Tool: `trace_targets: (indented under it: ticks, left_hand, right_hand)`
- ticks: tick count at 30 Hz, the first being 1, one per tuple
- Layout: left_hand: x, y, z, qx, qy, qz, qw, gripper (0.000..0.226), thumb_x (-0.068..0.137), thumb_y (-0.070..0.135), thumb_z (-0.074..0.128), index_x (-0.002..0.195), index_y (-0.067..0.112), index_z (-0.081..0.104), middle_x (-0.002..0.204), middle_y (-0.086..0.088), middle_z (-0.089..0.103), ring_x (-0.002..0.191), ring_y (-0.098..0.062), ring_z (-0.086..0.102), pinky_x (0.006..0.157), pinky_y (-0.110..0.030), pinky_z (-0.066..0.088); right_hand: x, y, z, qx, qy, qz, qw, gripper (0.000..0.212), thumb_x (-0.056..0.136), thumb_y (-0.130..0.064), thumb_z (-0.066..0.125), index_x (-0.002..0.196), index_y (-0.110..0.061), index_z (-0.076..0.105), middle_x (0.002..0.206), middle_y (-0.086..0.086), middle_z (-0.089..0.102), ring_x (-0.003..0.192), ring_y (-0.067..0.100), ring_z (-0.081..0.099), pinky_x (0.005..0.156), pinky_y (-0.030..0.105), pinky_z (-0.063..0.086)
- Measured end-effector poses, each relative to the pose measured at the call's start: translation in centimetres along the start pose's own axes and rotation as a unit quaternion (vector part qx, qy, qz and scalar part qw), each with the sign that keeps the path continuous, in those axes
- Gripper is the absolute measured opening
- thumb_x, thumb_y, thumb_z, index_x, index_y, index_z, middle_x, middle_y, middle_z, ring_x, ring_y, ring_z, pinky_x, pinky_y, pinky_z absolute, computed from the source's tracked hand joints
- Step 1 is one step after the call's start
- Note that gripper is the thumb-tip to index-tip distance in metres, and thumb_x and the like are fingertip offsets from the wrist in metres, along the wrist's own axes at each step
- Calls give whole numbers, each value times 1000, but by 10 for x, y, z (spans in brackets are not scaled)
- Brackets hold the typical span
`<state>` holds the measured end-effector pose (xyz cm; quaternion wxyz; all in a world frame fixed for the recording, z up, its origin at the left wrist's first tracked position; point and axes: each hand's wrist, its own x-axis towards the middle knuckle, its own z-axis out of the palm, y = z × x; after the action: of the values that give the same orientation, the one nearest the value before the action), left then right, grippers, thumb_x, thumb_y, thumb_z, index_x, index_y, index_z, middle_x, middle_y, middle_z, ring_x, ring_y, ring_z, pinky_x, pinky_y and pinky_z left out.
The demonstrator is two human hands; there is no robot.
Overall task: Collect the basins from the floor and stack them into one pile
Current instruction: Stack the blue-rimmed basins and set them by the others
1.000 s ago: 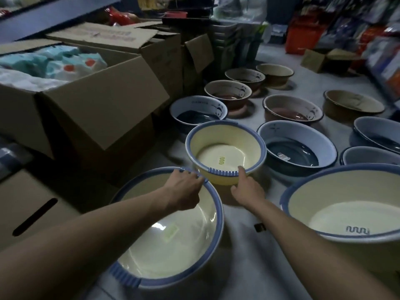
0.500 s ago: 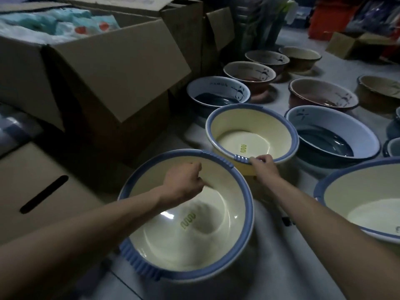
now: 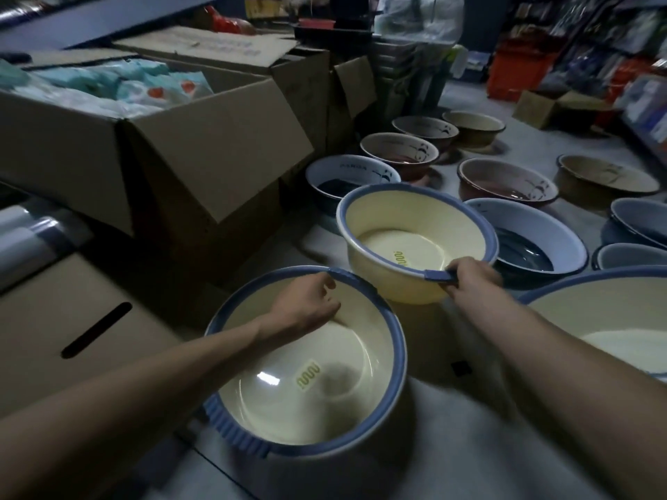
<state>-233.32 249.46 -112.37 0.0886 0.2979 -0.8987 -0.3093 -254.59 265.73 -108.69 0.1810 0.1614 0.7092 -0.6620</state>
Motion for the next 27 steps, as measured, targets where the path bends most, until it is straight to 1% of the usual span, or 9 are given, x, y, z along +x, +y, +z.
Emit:
trace_targets:
  ticks: [3, 7, 9, 12, 15, 17, 20, 23, 27]
  left_hand:
    - [-5, 1, -16, -36, 19, -11, 999, 33, 90, 31, 62, 120, 20, 66, 109, 1, 68, 97, -16, 65, 88, -40, 58]
    - [-6, -7, -41, -175, 57, -53, 982, 20, 101, 31, 55, 108, 16, 67, 105, -11, 72, 96, -28, 69, 83, -40, 55]
    - [-8, -9, -54, -312, 75, -124, 939, 27, 104, 38, 47, 106, 18, 64, 109, -18, 71, 93, -29, 69, 80, -41, 53]
    - [-17, -6, -81, -469, 89, -211, 853, 55, 103, 61, 36, 120, 16, 62, 111, -16, 70, 98, -30, 70, 84, -44, 57]
    - [-27, -12, -107, -552, 82, -213, 802, 74, 98, 73, 32, 120, 12, 68, 107, -15, 74, 95, -31, 70, 79, -41, 55]
    - [-40, -23, -116, -529, 59, -210, 820, 71, 95, 71, 46, 117, 8, 71, 113, -20, 73, 96, -33, 71, 83, -43, 56]
    - [-69, -47, -115, -322, 47, -291, 900, 34, 91, 37, 72, 107, 7, 70, 113, -20, 70, 99, -31, 69, 74, -39, 58]
    - [-97, -62, -106, -307, 43, -338, 888, 19, 95, 21, 69, 106, 7, 65, 111, -15, 66, 99, -30, 68, 68, -34, 58]
    - [-127, -75, -94, -333, 89, -366, 864, 15, 99, 23, 64, 103, 9, 60, 110, -16, 63, 98, -31, 65, 72, -35, 56]
  right_hand:
    - [-18, -37, -20, -18, -24, -28, 999, 30, 91, 0, 62, 121, -5, 61, 115, 13, 64, 93, 23, 66, 61, 28, 57]
    - [-27, -62, -41, -39, -61, -98, 992, 26, 90, 2, 59, 109, -14, 66, 102, 12, 64, 84, 20, 62, 65, 32, 58]
    - [-28, -63, -49, -69, -97, -126, 985, 33, 91, 2, 55, 110, -20, 69, 92, 6, 60, 81, 18, 57, 58, 29, 51]
    - [-28, -58, -51, -111, -163, -161, 967, 48, 94, 1, 52, 127, -31, 65, 99, 8, 59, 83, 22, 54, 64, 31, 50]
    - [-23, -49, -38, -119, -197, -195, 953, 54, 94, -1, 60, 139, -30, 57, 109, 14, 63, 90, 30, 58, 75, 38, 52]
    - [-19, -40, -25, -147, -198, -210, 946, 49, 94, -10, 67, 142, -17, 56, 117, 16, 66, 100, 31, 64, 87, 40, 53]
    - [-17, -26, -7, -212, -208, -208, 932, 42, 89, -27, 76, 126, -9, 65, 109, 17, 72, 99, 35, 69, 90, 42, 55]
    - [-27, -15, 12, -255, -211, -236, 914, 37, 83, -31, 83, 108, -6, 70, 97, 13, 73, 85, 29, 70, 85, 39, 55]
    - [-37, -7, 47, -297, -233, -312, 872, 33, 79, -21, 86, 108, -12, 74, 99, 10, 73, 91, 26, 69, 90, 39, 56]
